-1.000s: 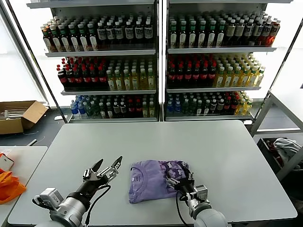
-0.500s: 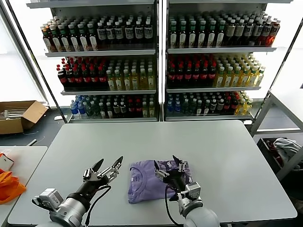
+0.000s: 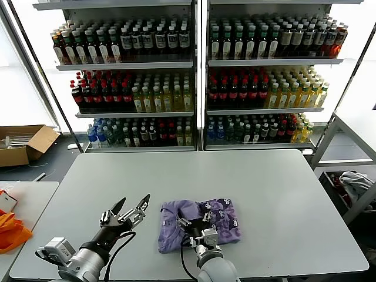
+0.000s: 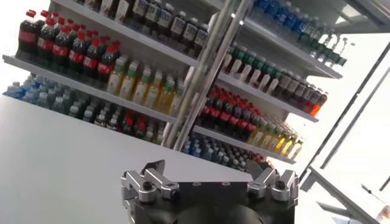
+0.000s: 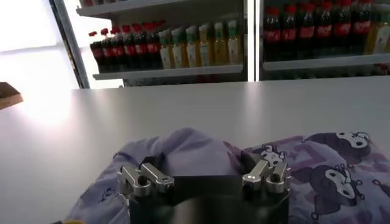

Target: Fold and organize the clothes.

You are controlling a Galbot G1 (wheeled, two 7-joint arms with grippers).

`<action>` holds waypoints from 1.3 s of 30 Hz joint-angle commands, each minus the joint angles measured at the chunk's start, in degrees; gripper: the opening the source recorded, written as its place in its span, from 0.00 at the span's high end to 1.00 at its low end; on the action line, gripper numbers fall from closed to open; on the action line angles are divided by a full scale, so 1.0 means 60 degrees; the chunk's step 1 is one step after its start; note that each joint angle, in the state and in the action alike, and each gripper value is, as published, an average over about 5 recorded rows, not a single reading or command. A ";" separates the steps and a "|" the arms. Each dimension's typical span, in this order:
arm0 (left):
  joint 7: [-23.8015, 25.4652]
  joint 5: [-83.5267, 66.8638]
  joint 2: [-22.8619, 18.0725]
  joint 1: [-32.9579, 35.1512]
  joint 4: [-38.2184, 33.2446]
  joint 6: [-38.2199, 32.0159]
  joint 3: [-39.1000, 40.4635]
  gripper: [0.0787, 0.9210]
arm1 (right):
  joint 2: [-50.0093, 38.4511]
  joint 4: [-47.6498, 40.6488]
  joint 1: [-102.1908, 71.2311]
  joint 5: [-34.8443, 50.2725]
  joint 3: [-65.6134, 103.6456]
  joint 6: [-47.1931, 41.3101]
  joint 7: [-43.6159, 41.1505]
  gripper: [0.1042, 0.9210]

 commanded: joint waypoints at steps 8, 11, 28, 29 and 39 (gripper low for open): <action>0.0283 0.0557 0.0095 -0.0120 0.0247 -0.0147 -0.0281 0.12 | -0.1794 0.4001 -0.0929 -0.0215 0.1722 0.0908 -0.0499 0.12; 0.0566 0.1103 0.0093 -0.0225 0.0519 -0.0394 -0.0592 0.12 | -0.2079 0.4511 -0.1792 -0.0203 0.3099 0.1510 -0.1019 0.12; 0.1378 0.1661 -0.0503 -0.0177 0.0928 -0.0943 -0.1992 0.12 | -0.1428 0.4139 -0.4188 0.0828 0.6862 0.2936 -0.2724 0.12; 0.1396 0.1694 -0.0538 -0.0133 0.0875 -0.0952 -0.1935 0.12 | -0.1341 0.4149 -0.4194 0.0742 0.6799 0.2936 -0.2733 0.12; 0.1600 0.4162 -0.0841 0.0139 0.0631 -0.1619 -0.1680 0.12 | -0.0928 0.4185 -0.4654 -0.0059 0.6094 0.3335 -0.2746 0.12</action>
